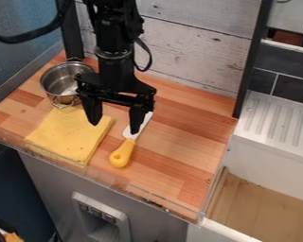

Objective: Move the silver pot in the upper right of the table

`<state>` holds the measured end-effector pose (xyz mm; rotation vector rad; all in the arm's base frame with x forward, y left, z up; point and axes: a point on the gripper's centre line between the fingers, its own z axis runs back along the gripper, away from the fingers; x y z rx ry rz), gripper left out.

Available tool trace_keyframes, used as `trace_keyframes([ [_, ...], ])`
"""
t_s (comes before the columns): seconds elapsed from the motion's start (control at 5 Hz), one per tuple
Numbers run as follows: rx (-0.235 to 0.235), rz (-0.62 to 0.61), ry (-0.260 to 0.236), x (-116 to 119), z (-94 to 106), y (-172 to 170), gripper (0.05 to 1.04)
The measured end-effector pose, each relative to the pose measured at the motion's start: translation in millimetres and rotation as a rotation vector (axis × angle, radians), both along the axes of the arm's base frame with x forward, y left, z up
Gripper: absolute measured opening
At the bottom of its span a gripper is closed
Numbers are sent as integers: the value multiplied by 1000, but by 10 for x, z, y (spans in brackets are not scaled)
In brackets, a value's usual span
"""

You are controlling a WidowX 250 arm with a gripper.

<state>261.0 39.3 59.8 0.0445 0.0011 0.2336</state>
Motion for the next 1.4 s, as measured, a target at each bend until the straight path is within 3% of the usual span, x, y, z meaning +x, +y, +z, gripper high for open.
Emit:
trace_keyframes([
  [0.2,-1,0,28,-21,-75,1,1001],
  [0.6,98,84,-36,244,-74,538,1001],
  [1.0,226,117,-54,532,-228,1087,1001],
  [1.2,253,133,-81,668,-246,1298,1001],
  [1.4,230,126,-82,797,-345,1370,1001],
])
